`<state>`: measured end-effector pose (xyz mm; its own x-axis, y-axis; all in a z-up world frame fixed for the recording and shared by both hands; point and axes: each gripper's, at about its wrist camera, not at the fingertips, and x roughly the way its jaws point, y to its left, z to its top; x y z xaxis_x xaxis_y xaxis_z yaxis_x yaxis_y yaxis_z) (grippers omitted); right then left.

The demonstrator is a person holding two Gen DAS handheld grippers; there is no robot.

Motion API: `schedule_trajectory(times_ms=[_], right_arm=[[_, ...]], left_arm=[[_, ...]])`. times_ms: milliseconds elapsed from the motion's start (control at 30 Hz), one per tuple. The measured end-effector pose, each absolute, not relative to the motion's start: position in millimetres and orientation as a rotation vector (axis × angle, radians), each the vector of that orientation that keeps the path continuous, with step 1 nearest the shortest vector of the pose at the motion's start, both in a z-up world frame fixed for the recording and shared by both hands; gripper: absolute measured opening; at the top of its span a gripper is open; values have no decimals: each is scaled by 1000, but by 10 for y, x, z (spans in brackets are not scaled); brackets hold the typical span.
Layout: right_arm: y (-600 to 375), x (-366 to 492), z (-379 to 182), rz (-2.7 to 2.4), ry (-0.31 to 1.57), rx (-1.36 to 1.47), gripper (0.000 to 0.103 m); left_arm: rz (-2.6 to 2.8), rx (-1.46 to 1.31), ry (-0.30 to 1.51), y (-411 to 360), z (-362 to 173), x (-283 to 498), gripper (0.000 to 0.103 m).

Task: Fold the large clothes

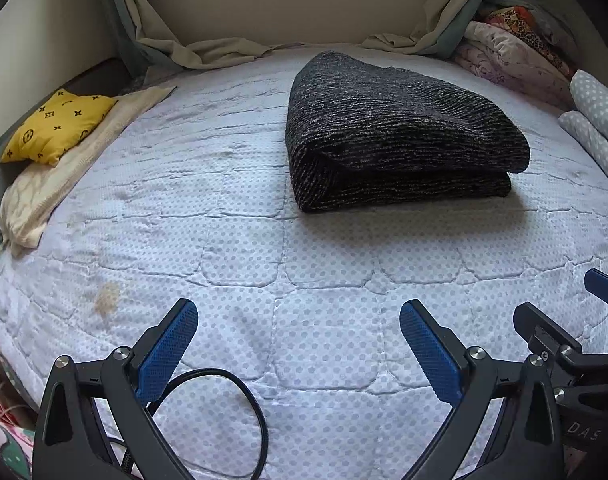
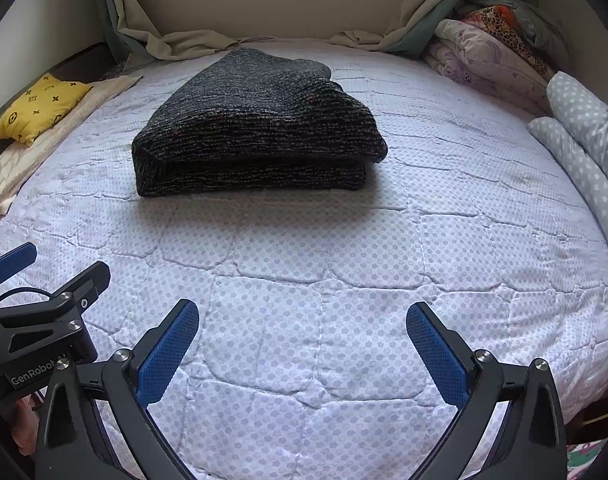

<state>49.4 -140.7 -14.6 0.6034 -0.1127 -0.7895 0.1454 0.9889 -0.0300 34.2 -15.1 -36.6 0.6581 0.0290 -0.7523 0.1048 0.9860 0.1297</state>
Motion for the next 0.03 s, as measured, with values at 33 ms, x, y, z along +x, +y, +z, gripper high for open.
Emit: schedule_trajectory(times_ms=[33], right_arm=[[-1395, 493, -150, -146, 914, 42, 103]], left_arm=[[-42, 168, 856, -157, -371, 349, 103]])
